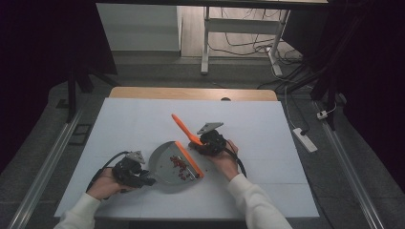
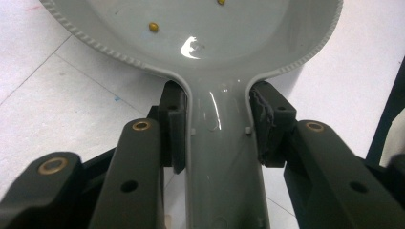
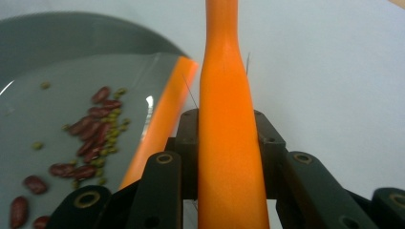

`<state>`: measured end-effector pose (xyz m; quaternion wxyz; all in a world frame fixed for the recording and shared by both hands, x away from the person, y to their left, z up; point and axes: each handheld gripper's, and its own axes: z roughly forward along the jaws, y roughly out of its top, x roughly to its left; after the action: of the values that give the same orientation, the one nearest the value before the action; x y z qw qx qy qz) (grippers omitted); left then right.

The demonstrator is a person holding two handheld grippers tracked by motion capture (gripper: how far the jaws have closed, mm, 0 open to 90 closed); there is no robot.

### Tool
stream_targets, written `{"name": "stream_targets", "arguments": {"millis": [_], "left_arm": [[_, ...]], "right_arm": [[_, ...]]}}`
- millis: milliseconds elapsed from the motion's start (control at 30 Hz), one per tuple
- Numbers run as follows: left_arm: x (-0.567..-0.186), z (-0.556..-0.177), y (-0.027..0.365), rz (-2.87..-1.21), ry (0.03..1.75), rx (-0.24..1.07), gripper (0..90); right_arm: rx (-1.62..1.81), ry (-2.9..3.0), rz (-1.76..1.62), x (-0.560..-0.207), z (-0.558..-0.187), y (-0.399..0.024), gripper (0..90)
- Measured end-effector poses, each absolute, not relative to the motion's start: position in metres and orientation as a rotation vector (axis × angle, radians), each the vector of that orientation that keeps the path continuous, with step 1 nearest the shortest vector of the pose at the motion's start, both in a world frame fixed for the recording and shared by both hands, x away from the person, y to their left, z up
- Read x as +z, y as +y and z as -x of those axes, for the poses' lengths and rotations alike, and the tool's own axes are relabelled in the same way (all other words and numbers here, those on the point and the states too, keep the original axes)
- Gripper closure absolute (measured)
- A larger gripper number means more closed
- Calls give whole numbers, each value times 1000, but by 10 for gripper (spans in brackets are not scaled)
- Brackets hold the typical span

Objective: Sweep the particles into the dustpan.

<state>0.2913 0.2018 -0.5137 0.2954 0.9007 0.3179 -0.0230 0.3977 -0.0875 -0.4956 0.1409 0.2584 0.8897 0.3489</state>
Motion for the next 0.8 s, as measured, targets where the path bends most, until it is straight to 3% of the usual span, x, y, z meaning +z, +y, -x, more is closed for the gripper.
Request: {"name": "stream_targets", "arguments": {"millis": [300,800], "left_arm": [[-513,-291,202,-2396,846,-60,623],[-512,-287,202,-2398,842,-57,623]], "right_arm": [[1337,2645,-768,-479,-385,-94,704],[1003,2504,-868,-472,-352,-156,703]]}}
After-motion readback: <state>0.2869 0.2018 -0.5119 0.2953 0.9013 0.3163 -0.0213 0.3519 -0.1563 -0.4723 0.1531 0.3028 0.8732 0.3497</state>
